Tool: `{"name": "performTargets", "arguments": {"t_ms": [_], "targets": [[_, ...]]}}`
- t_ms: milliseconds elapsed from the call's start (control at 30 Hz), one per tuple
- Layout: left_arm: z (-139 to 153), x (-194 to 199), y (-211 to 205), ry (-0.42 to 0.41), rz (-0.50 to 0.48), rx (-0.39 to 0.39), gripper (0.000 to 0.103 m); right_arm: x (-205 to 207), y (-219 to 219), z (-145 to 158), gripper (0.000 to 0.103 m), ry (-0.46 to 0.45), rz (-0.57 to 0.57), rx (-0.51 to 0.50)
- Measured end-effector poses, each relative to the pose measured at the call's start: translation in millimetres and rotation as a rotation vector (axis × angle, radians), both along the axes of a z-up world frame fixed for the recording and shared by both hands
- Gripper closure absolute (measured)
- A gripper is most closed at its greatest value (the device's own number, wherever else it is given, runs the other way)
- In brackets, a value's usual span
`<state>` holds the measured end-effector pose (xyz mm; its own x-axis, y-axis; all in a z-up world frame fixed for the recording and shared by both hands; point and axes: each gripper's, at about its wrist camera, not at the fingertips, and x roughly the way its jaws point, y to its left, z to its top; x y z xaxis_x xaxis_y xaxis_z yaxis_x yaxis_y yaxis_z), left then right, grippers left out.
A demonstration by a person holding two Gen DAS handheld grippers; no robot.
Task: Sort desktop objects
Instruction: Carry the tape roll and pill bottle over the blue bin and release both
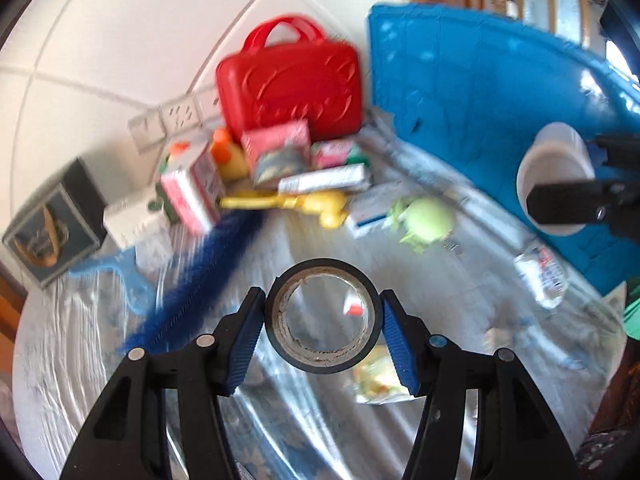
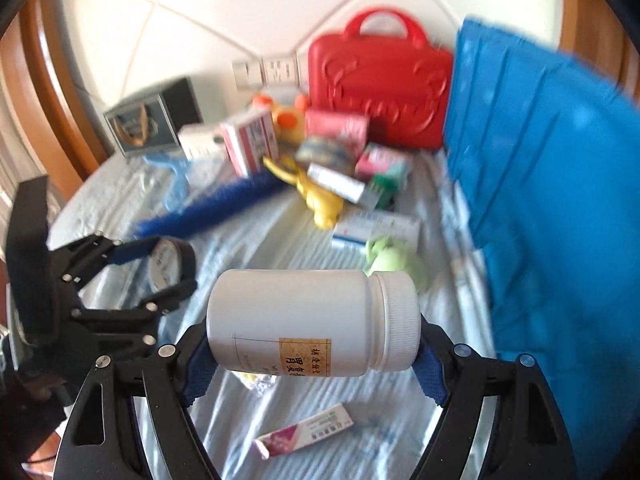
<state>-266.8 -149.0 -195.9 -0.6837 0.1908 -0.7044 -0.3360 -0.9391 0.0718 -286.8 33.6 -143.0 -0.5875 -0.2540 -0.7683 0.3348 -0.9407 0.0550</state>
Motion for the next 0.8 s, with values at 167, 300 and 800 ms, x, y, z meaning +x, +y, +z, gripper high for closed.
{"name": "performTargets", "arguments": {"t_ms": [167,300,800], "targets": [[65.8,4.0,48.7,0.112,-0.112,0.051,0.046,39.2,41.5,70.3,0.022,0.134,-0.085,-0.054],[125.1,7.2,113.3,0.198,-0.229,0.115,0.046,80.9,109.1,133.6,0.022,0.258,-0.196,-0.091],[246.8,8.1,348.0,0.442,-0.306,0.15,0.022,69.2,335.3,205.0,0.008,0.391,-0.503,-0.041]]}}
